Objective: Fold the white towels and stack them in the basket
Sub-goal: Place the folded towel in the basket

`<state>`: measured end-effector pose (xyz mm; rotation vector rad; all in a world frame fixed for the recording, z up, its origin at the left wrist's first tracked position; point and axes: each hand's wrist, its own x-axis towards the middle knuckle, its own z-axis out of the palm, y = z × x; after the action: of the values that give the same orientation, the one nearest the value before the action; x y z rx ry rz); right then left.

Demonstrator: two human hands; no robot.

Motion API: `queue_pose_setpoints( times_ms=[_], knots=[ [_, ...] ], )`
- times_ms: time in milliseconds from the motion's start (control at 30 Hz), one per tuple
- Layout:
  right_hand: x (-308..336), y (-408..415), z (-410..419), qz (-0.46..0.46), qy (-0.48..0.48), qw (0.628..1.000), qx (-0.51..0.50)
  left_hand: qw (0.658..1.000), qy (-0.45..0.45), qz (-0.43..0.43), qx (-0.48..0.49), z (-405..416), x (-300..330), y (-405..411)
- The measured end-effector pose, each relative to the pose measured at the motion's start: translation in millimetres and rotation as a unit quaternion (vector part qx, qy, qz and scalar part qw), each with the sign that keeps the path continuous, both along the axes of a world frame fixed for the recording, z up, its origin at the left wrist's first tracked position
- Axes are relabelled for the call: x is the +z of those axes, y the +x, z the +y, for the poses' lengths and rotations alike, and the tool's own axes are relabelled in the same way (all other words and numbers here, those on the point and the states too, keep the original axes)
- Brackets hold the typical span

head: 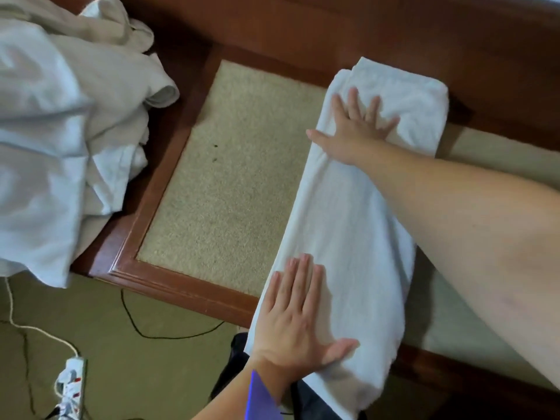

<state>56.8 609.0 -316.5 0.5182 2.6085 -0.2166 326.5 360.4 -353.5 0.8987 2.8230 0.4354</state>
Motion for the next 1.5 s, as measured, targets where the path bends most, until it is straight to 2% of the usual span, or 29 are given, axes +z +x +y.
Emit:
queue_pose_setpoints(
  times_ms=[100,200,267,333,400,467,533,633,700,767,867,1000,1067,1200,1233,1367,1433,1500],
  knots=[
    [7.1,-16.5,6.5,-0.029,-0.011,1.0,-0.001,1.0,-0.002,-0.003,-0.001,-1.1,-0.1,-1.2],
    [12.4,18.3,-6.0,-0.003,-0.042,0.999,0.019,0.999,-0.017,-0.028,-0.005,-1.9,6.4,-3.7],
    [10.6,68.6,-19.5,0.011,-0.08,0.996,0.027,0.999,-0.008,-0.045,-0.009,-4.8,11.8,-6.4],
    [9.7,142.7,-36.8,0.019,-0.092,0.995,0.013,0.996,0.067,-0.061,0.005,-15.9,15.5,-5.7],
    [8.7,229.1,-58.6,0.068,-0.103,0.992,-0.016,0.985,0.136,-0.049,0.092,-36.5,14.4,-1.2],
    [14.2,314.4,-85.9,0.165,-0.102,0.978,-0.077,0.967,0.14,-0.049,0.208,-63.6,15.7,4.9],
    [13.9,382.1,-113.4,0.229,-0.086,0.951,-0.192,0.946,0.133,-0.117,0.271,-84.2,19.5,9.6],
    [14.0,436.1,-140.4,0.184,-0.158,0.877,-0.416,0.924,0.114,-0.216,0.293,-90.9,33.2,5.2],
    [14.5,442.3,-143.8,0.141,-0.24,0.799,-0.532,0.895,0.105,-0.268,0.341,-85.2,41.8,-1.5],
    [15.3,440.9,-139.3,0.111,-0.312,0.74,-0.585,0.858,0.068,-0.333,0.386,-80.8,49.2,-3.9],
    [11.2,437.8,-126.9,0.07,-0.382,0.733,-0.558,0.793,0.018,-0.441,0.419,-78.3,53.9,0.9],
    [18.6,434.3,-112.8,0.013,-0.411,0.763,-0.498,0.721,0.078,-0.581,0.37,-76.1,56.5,5.2],
    [24.2,433.2,-110.2,0.019,-0.435,0.753,-0.494,0.715,0.096,-0.608,0.331,-80.1,58.2,5.6],
    [31.9,437.4,-106.5,0.04,-0.484,0.711,-0.509,0.732,0.094,-0.583,0.339,-91.7,59.8,8.4],
    [33.7,438.8,-106.2,0.042,-0.501,0.691,-0.52,0.722,0.113,-0.592,0.341,-92.7,67.0,8.8],
    [48.2,437.7,-107.0,0.065,-0.541,0.609,-0.577,0.643,0.197,-0.661,0.332,-91.1,100.0,8.2],
    [66.6,431.7,-105.3,0.076,-0.528,0.6,-0.596,0.635,0.216,-0.67,0.318,-88.7,117.5,4.8],
    [88.7,425.5,-101.0,0.086,-0.523,0.609,-0.591,0.645,0.229,-0.663,0.305,-86.7,134.5,0.2]
  ],
)
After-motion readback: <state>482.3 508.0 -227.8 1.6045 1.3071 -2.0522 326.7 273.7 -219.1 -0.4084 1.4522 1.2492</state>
